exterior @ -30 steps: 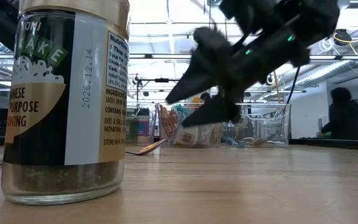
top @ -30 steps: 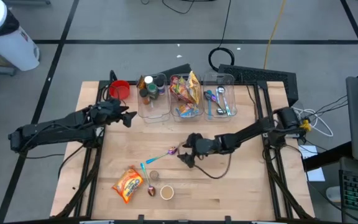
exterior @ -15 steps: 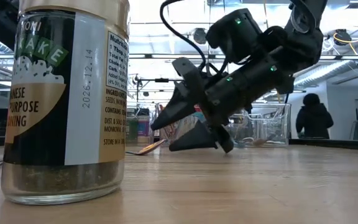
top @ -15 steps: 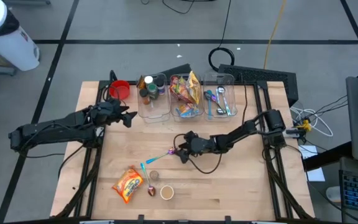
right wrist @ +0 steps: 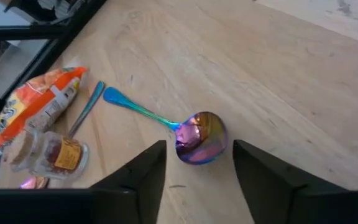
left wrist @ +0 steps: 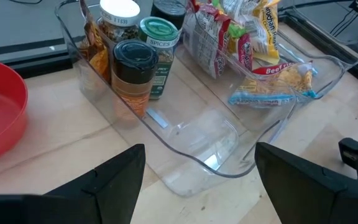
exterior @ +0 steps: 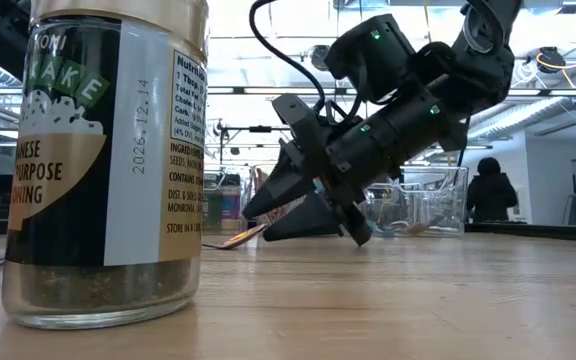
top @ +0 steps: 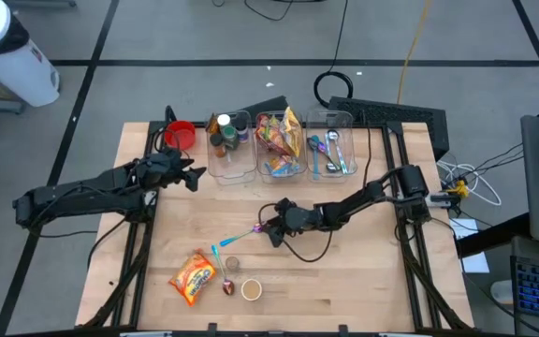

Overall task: Pick & Place Food Item
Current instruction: Put the top blue spoon into the right transparent bin, then put the golden seasoning bottle into the left transparent bin

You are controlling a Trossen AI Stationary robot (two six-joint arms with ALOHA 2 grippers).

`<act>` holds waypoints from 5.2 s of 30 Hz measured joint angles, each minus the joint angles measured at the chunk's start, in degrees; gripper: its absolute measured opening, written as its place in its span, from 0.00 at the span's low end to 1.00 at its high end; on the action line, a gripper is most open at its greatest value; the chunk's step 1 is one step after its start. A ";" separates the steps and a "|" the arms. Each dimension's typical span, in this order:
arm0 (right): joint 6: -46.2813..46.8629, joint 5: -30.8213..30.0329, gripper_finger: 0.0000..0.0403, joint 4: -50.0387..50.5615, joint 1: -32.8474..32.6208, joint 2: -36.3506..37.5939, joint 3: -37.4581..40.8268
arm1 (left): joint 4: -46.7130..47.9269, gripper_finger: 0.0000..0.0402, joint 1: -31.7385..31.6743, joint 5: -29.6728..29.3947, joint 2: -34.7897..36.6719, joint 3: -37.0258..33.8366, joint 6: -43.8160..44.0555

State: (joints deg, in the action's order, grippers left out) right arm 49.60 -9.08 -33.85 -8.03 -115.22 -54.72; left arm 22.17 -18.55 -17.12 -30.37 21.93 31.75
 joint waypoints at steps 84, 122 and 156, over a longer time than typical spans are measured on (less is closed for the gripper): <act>-61.12 -8.40 0.00 85.53 36.24 49.18 -14.21 | -0.22 0.77 0.00 0.66 0.00 0.00 0.02; -76.33 -3.77 0.34 73.60 40.59 36.70 -14.21 | -0.23 0.77 -0.01 0.66 0.01 0.00 0.00; -46.79 6.30 0.54 -9.62 -8.19 49.71 23.42 | -4.77 0.77 -0.17 0.32 0.02 -0.09 1.36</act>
State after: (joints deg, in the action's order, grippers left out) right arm 2.82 -2.79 -43.47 -16.22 -65.51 -31.30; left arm 17.41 -18.72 -16.80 -30.35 21.85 33.11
